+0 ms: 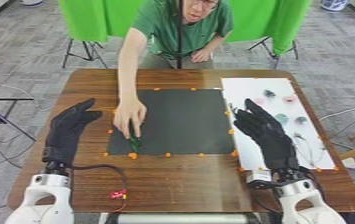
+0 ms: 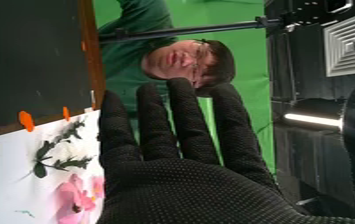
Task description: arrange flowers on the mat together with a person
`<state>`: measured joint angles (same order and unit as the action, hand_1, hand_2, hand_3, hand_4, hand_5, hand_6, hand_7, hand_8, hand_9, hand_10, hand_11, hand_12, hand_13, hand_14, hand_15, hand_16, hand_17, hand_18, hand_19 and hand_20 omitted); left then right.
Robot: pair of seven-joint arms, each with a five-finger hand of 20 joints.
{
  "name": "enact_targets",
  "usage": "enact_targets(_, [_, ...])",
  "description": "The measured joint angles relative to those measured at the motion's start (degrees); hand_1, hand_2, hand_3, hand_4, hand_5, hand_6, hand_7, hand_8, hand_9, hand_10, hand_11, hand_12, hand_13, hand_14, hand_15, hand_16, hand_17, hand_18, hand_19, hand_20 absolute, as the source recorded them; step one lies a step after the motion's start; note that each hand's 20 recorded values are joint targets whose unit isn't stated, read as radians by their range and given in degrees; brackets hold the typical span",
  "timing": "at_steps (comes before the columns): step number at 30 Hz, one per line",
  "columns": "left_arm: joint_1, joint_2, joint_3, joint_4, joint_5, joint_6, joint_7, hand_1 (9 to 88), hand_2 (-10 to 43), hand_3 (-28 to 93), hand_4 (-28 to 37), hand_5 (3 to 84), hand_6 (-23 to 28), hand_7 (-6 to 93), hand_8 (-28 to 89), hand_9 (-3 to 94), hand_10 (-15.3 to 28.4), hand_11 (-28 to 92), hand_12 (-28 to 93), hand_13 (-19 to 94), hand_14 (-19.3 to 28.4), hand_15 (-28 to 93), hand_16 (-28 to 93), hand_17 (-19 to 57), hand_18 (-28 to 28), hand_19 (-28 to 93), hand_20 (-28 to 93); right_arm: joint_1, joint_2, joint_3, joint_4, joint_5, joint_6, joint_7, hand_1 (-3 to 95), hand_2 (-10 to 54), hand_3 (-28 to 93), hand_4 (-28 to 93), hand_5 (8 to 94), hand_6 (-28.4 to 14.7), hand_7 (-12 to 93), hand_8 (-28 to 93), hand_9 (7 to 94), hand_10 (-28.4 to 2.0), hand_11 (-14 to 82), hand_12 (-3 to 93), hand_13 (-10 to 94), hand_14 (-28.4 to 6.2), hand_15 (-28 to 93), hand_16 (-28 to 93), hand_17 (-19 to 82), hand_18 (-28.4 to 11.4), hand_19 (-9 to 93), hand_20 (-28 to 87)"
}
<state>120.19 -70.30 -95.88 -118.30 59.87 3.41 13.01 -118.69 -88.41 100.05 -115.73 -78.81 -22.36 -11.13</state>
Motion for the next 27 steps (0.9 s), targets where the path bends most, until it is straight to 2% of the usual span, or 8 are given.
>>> enact_targets(27, [-0.18,0.00,0.08,0.04,-0.02,-0.01,0.04,25.5,3.6,63,-22.1,50.1,2.6,15.7,-7,54.1,13.7,27,16,38,17.9,21,4,2.3,14.9,12,19,0.13,0.18,-0.24,0.15,-0.25,0.22,-0.24,10.9,-6.3,78,-18,31.8,-2.7,5,-7,37.1,-15.1,3.3,10.9,29,-14.3,8,13,16,-14.7,5,22])
